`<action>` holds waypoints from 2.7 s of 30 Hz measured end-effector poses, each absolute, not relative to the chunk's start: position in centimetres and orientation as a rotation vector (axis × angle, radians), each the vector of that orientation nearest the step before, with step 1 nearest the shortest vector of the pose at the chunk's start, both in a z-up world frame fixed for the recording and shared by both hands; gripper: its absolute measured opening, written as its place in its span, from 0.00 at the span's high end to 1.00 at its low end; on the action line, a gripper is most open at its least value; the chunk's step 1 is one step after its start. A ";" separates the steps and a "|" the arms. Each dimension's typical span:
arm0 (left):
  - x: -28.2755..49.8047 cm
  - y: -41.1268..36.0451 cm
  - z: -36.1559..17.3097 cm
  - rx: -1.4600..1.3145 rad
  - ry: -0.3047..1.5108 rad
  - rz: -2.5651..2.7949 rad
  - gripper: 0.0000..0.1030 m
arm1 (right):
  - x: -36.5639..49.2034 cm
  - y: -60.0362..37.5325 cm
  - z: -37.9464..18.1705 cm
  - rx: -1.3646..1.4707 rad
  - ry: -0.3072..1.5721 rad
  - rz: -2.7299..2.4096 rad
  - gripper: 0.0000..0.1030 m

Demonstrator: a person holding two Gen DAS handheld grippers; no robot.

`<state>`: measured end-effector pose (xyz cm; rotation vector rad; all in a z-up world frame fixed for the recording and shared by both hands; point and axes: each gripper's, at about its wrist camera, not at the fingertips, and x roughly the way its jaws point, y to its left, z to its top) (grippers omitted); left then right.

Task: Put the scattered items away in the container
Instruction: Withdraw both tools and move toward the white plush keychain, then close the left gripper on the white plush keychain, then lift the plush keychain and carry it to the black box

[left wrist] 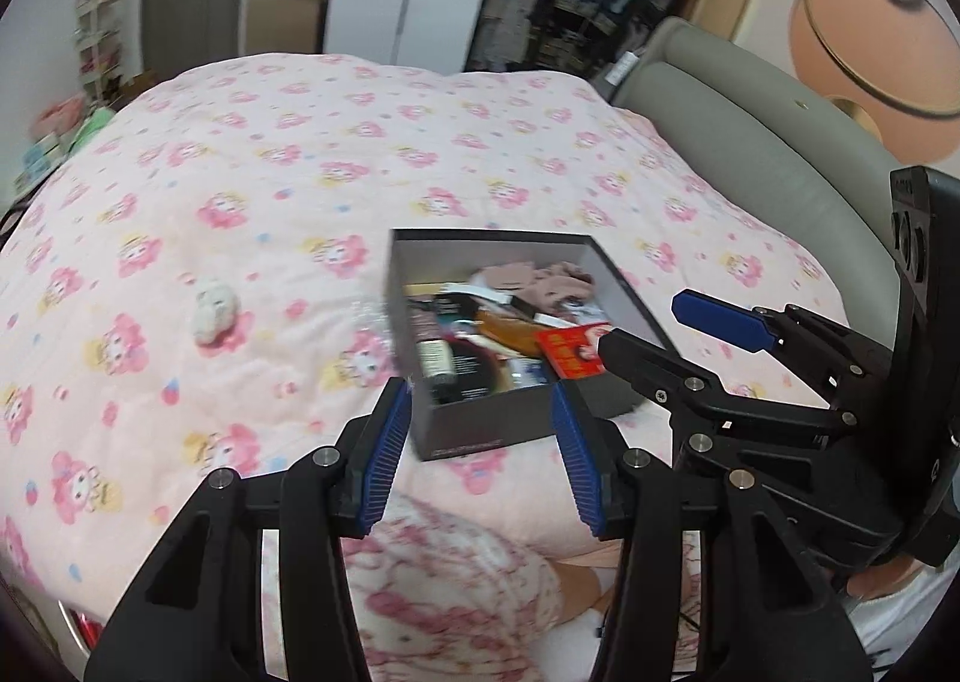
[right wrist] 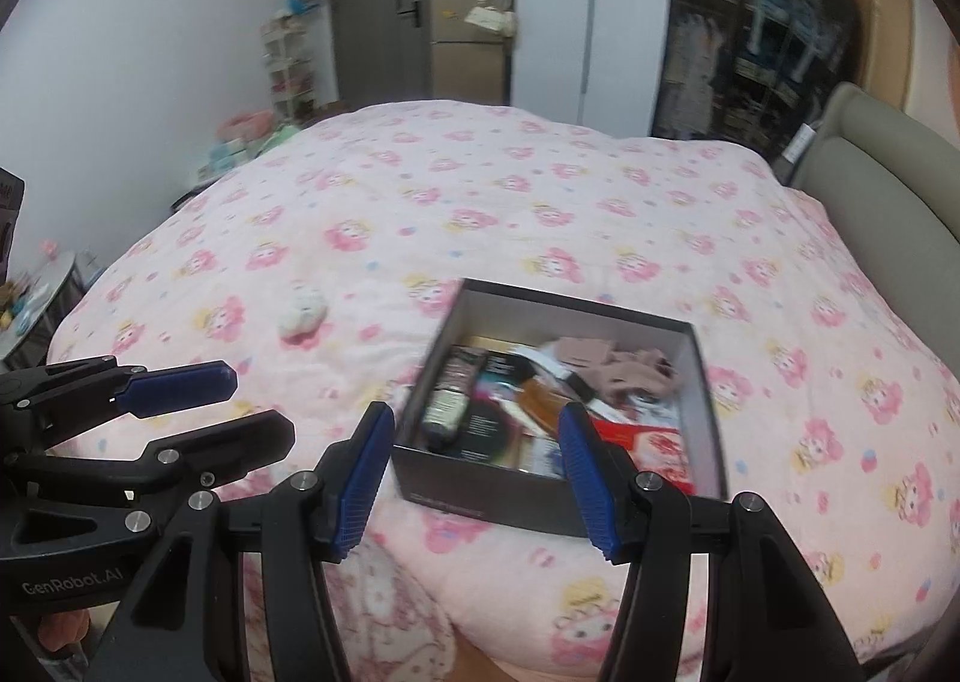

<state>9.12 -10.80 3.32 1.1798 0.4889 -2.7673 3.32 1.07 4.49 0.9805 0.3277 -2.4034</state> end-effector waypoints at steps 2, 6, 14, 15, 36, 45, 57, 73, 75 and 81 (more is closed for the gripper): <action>9.9 -12.3 3.2 1.160 0.508 -2.738 0.52 | 3.4 -0.8 4.5 0.967 0.349 -2.365 0.48; 11.4 -15.7 2.5 1.126 0.560 -2.663 0.52 | 3.3 -4.5 3.9 0.957 0.381 -2.303 0.48; 13.0 -20.9 -0.2 1.114 0.665 -2.547 0.52 | 3.0 -10.7 1.6 0.987 0.441 -2.183 0.48; 13.0 -21.4 -0.5 1.113 0.677 -2.537 0.52 | 2.8 -11.2 1.3 0.996 0.443 -2.174 0.48; 0.3 -38.3 -14.6 1.088 1.020 -2.181 0.50 | -14.6 -26.2 -12.5 1.353 0.453 -1.983 0.47; -1.6 -41.7 -22.6 1.113 1.327 -2.081 0.48 | -19.8 -29.9 -18.0 1.503 0.395 -1.912 0.47; 0.3 -39.5 -22.1 1.056 1.382 -2.145 0.83 | -20.0 -31.9 -20.1 1.576 0.142 -1.603 0.55; 10.7 -35.7 -20.0 1.097 1.353 -2.082 0.83 | -10.7 -28.2 -14.6 1.462 0.200 -1.579 0.59; 10.9 -36.6 -20.7 1.040 1.443 -2.073 0.78 | -11.6 -28.4 -15.0 1.465 0.198 -1.638 0.56; 9.1 -38.0 -21.4 0.912 1.556 -2.120 0.65 | -17.0 -29.3 -18.7 1.626 -0.127 -1.605 0.51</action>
